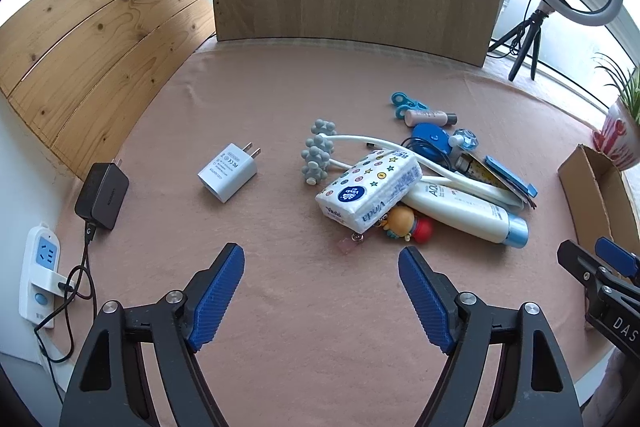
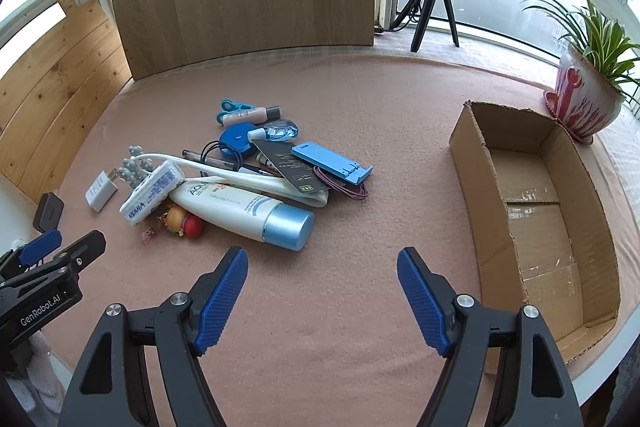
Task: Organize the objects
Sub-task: 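Move both tools toward the pile of items on the table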
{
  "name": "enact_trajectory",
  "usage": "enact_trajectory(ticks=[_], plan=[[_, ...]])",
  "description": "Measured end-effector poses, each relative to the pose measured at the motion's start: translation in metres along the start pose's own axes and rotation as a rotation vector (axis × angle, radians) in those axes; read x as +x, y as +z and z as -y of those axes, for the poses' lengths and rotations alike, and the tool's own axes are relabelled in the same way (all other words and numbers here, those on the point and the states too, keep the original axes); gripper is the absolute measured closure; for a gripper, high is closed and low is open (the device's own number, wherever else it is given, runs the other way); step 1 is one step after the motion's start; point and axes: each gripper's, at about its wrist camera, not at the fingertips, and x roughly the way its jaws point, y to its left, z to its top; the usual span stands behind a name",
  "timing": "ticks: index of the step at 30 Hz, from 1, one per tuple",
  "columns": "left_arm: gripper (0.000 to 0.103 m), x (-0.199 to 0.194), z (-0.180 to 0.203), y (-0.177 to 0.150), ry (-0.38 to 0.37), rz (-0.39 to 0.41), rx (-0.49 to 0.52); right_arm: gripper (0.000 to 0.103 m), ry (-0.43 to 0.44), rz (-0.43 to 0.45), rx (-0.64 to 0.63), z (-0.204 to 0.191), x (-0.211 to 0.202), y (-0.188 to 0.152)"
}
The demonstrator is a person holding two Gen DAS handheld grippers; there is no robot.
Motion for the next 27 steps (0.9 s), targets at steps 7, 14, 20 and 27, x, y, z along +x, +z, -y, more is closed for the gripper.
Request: enact_trajectory(ticks=[7,14,20,27], plan=[[0.02,0.008,-0.008,0.002,0.002,-0.013,-0.011,0.029,0.008,-0.009,-0.007,0.001,0.004,0.001],[0.02,0.015,-0.007,0.008,0.008,-0.014,0.012,0.029,0.024,-0.023,-0.02,0.002,0.011,0.004],[0.02,0.022,-0.001,0.012,0.0,-0.02,0.011,0.029,0.058,-0.056,-0.01,0.003,0.025,0.013],[0.02,0.023,0.006,0.013,0.008,-0.018,0.022,0.029,0.094,-0.065,-0.03,-0.002,0.034,0.028]])
